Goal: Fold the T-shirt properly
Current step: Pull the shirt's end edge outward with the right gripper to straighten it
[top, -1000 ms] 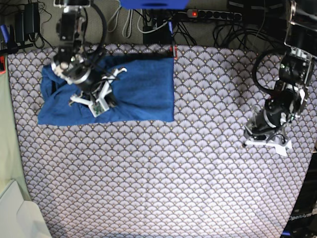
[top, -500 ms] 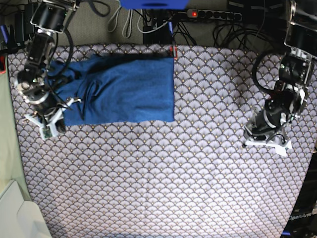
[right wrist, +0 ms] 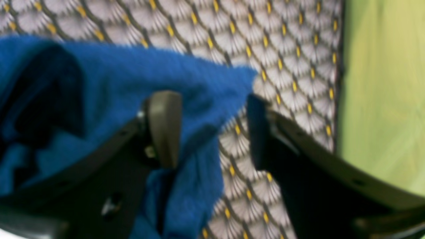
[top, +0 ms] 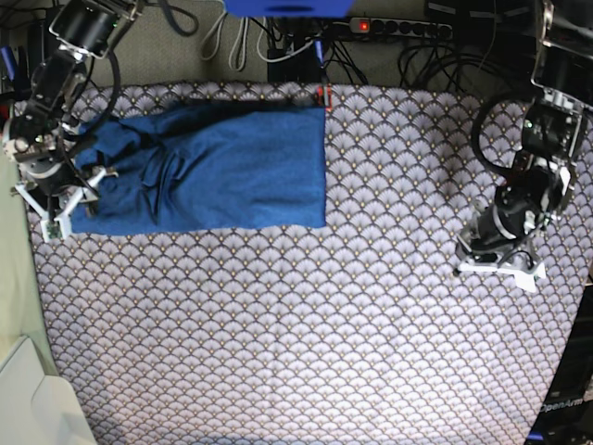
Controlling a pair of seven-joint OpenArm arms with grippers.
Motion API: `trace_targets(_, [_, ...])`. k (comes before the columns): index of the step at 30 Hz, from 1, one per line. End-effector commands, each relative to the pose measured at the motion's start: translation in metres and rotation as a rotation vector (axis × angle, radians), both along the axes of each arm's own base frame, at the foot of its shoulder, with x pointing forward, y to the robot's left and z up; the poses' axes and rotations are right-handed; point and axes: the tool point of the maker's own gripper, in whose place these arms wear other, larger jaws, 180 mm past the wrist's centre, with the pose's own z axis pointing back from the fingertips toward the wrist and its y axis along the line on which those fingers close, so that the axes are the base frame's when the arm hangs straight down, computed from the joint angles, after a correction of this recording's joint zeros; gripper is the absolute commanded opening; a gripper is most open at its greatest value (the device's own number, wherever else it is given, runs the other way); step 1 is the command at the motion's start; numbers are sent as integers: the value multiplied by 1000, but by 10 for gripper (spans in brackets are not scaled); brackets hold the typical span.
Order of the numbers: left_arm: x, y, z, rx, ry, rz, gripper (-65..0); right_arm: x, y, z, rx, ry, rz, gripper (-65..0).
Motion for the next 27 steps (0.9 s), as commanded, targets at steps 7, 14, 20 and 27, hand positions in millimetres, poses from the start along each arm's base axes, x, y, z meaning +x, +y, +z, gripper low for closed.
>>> trace_targets(7, [12, 0, 20, -50, -32, 22, -649, -16, -24, 38, -121, 51, -71, -295])
trace_targets(14, [19, 0, 28, -51, -51, 20, -649, -24, -5, 22, -72, 145, -51, -294])
trace_targets(20, [18, -1, 28, -56, -49, 19, -649, -18, 18, 17, 3, 123, -37, -258])
trace_targets(27, [15, -1, 25, -53, -43, 16, -649, -14, 20, -6, 59, 168, -39, -247])
